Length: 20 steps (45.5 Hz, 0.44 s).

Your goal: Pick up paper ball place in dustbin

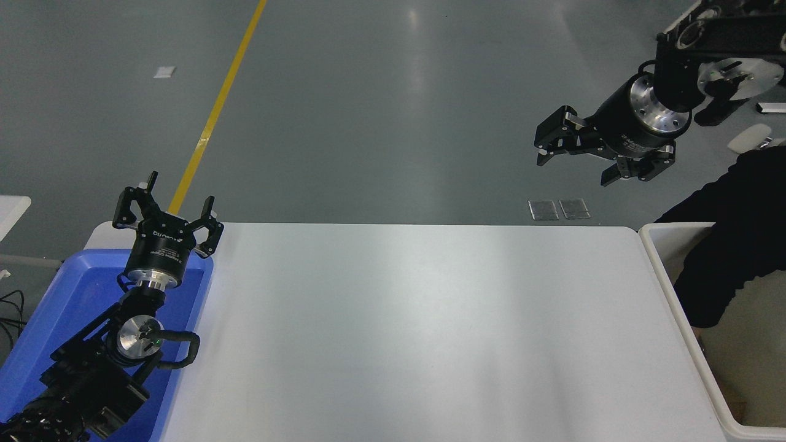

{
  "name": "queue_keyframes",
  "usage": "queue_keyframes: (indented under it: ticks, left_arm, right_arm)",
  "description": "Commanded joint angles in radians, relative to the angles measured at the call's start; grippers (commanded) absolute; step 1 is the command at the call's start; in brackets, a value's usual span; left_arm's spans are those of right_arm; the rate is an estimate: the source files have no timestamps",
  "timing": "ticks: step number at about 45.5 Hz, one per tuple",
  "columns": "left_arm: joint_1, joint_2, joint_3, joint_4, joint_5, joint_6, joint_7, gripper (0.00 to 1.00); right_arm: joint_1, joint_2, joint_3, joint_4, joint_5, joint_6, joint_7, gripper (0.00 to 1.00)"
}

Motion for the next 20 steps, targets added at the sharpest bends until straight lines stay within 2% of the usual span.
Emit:
queue_keyframes:
  ticks: [1,20]
  left_arm:
    - [0.001,0.0,0.0,0.0,0.0,0.0,0.0,0.98]
    - [0.001,0.0,-0.001,0.0,0.0,0.0,0.0,0.98]
  right_arm:
    - [0.084,-0.007,-0.005,0.076,-0.01,0.074,0.0,1.0]
    - [0.079,0.03,-0.002,0.08,-0.022,0.074,0.003,1.0]
